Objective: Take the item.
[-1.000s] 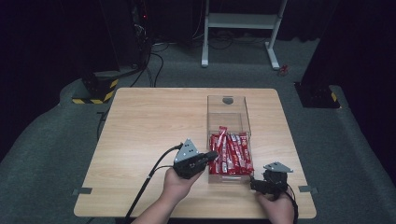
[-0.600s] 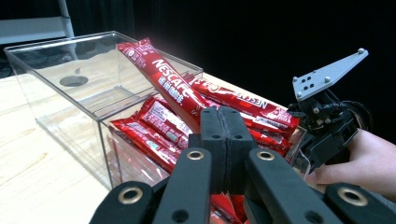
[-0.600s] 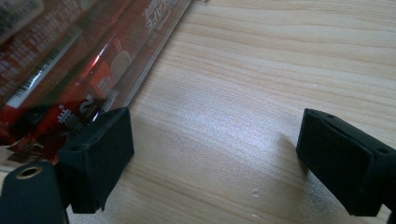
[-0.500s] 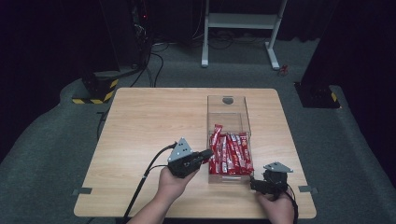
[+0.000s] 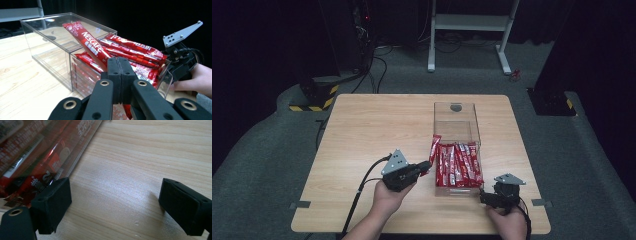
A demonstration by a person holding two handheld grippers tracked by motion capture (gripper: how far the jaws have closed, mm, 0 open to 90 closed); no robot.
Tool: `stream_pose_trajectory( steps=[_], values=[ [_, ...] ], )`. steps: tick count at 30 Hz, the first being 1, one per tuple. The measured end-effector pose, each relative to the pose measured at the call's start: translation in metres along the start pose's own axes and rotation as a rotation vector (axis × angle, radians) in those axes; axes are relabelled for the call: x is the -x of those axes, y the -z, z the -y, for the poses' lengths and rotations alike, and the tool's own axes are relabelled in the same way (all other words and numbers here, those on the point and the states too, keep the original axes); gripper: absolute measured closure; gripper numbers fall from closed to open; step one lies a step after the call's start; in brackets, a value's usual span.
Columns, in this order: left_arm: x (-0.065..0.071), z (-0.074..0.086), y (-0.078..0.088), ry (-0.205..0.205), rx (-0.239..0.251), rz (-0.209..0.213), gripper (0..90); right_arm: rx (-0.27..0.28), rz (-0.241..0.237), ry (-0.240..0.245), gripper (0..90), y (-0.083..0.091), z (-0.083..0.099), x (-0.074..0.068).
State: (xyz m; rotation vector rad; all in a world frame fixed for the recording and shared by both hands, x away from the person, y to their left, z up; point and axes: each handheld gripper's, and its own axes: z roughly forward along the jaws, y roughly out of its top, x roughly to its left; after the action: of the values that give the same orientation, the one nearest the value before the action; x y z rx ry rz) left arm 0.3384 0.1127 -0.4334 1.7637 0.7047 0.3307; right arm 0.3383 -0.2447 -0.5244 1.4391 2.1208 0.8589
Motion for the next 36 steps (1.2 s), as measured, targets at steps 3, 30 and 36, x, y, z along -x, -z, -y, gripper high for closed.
stream_pose_trajectory(
  steps=[3, 30, 36],
  values=[
    [-0.003, 0.003, 0.003, -0.002, -0.001, -0.003, 89.8, 0.0, 0.0, 0.0, 10.7, 0.0, 0.0, 0.0],
    [-0.038, 0.015, 0.04, 0.024, 0.025, -0.075, 89.8, 0.0, 0.0, 0.0, 10.8, 0.0, 0.0, 0.0],
    [-0.046, 0.017, 0.046, 0.025, 0.026, -0.097, 89.8, 0.0, 0.0, 0.0, 10.8, 0.0, 0.0, 0.0]
  ],
)
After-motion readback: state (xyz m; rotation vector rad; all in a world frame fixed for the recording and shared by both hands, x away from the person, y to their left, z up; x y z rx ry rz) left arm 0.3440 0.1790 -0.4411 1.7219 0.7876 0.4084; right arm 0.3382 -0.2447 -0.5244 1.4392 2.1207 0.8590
